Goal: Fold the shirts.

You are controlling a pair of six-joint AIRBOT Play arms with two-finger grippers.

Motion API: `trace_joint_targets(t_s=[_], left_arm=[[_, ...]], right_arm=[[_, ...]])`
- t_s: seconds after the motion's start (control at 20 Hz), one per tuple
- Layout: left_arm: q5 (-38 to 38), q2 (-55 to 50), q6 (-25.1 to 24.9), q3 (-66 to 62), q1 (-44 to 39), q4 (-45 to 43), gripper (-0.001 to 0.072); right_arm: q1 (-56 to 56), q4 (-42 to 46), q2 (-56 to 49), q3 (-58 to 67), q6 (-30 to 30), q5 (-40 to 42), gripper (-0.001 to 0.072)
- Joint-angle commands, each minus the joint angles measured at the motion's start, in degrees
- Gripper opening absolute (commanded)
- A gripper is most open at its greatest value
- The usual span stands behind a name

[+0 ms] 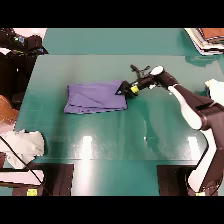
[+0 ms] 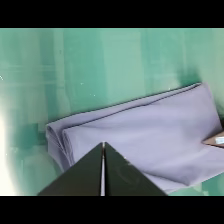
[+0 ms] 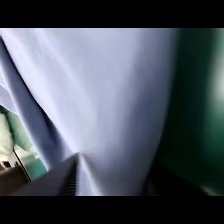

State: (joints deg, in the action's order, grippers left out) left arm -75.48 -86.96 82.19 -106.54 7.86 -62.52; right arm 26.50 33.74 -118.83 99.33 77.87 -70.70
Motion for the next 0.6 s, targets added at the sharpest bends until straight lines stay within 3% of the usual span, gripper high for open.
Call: trace_joint_targets(t_s=[0.0, 0.1, 0.15, 0.4, 0.55], left_arm=[[-0.7, 0.0, -0.1, 0.0, -0.1, 0.4, 0.0022], [-1.6, 0.0, -0.1, 0.0, -1.2, 0.5, 0.0021], [-1.7, 0.0, -0.2, 0.0, -2.2, 0.4, 0.0021], [-1.7, 0.0, -1.8, 0.0, -11.2, 0.4, 0.0021], [-1.7, 0.0, -3.2, 0.0, -16.7, 0.4, 0.0021]], right_arm=[[3.7, -1.0, -3.8, 7.4, 0.2, 1.9, 0.0342], [3.5, -0.9, -3.8, 10.5, -0.5, 3.6, 0.0047], [2.9, -0.5, -3.8, 12.6, -0.6, 3.6, 0.0016], [-6.4, -0.5, 2.3, 16.3, -0.5, 3.1, 0.0015], [-16.8, 6.8, 10.8, 11.7, 0.6, 1.8, 0.0015]])
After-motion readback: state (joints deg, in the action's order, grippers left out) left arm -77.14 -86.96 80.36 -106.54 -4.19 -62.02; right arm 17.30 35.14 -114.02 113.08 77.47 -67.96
